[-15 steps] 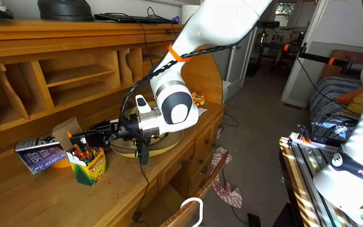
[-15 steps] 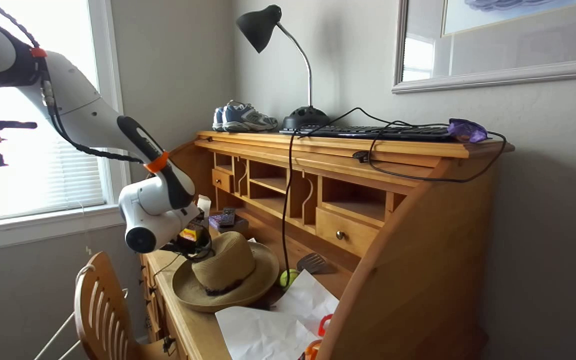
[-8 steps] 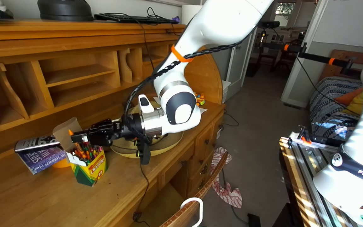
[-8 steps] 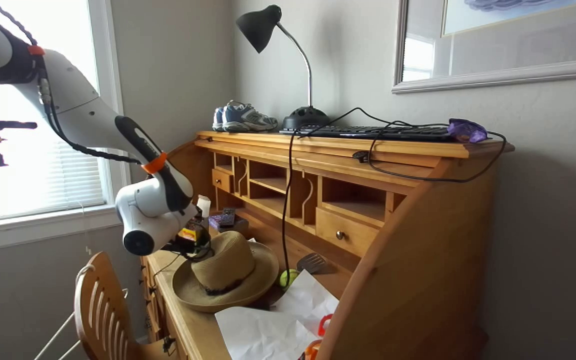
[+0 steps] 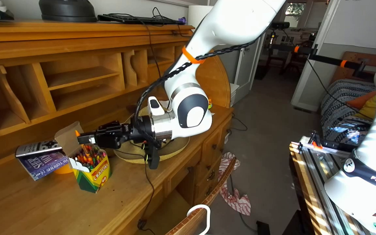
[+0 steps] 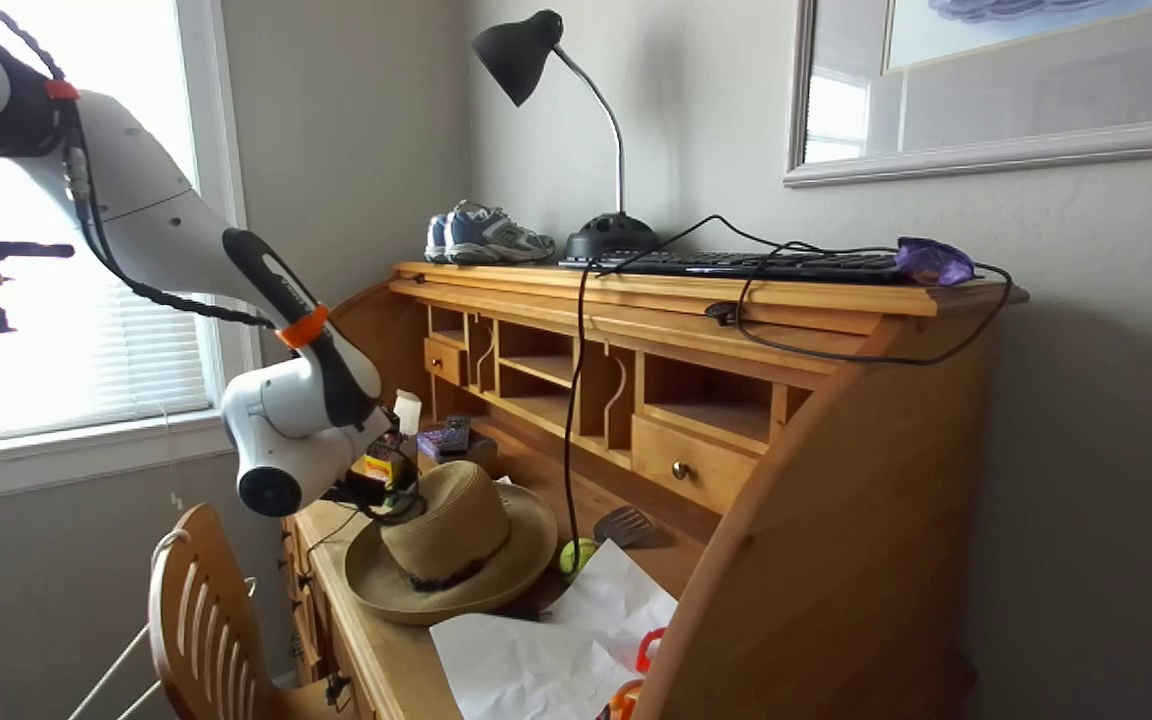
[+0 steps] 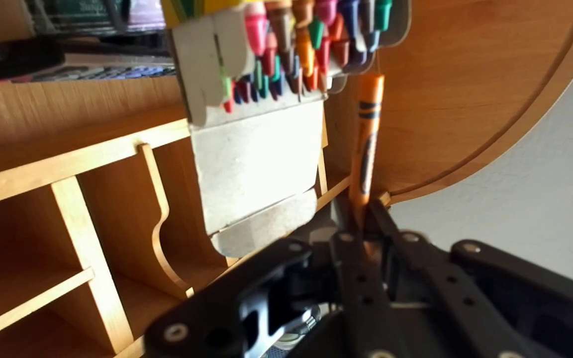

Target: Put the crayon in the crayon box

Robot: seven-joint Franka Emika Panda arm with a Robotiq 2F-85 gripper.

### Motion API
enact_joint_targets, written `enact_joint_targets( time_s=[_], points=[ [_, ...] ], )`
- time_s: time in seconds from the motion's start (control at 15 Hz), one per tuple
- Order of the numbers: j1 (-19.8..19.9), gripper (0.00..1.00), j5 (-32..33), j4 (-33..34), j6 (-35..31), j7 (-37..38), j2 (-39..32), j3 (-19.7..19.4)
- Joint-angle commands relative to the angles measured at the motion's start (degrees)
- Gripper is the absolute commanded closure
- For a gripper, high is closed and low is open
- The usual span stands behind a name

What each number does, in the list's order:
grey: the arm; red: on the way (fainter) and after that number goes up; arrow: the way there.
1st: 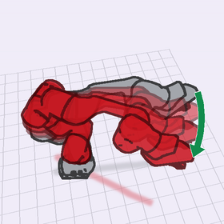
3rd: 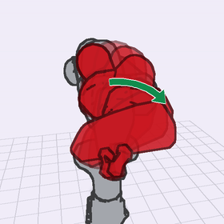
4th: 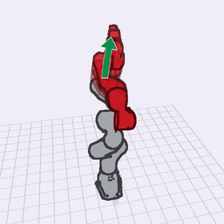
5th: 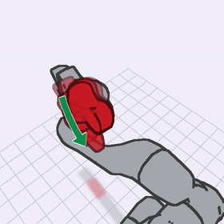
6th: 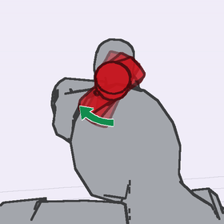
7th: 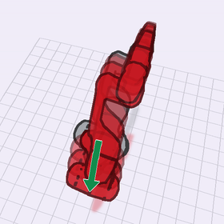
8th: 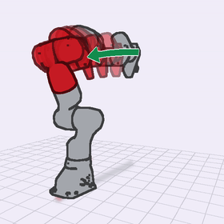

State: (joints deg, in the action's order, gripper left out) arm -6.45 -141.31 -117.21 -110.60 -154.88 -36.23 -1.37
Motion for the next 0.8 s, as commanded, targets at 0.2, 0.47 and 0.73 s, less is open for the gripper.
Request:
enact_joint_targets(
  time_s=[0.2, 0.47, 0.73],
  points=[
    [0.0, 0.97, -2.5, -1.4, 1.7, -1.6, -0.5, 0.0],
    [-0.1, 0.97, -3.2, -0.6, 1.1, -1.5, -1.2, -0.1],
    [-0.4, 0.97, -2.9, 0.6, 0.5, -1.1, -2.3, -0.1]
  ],
)
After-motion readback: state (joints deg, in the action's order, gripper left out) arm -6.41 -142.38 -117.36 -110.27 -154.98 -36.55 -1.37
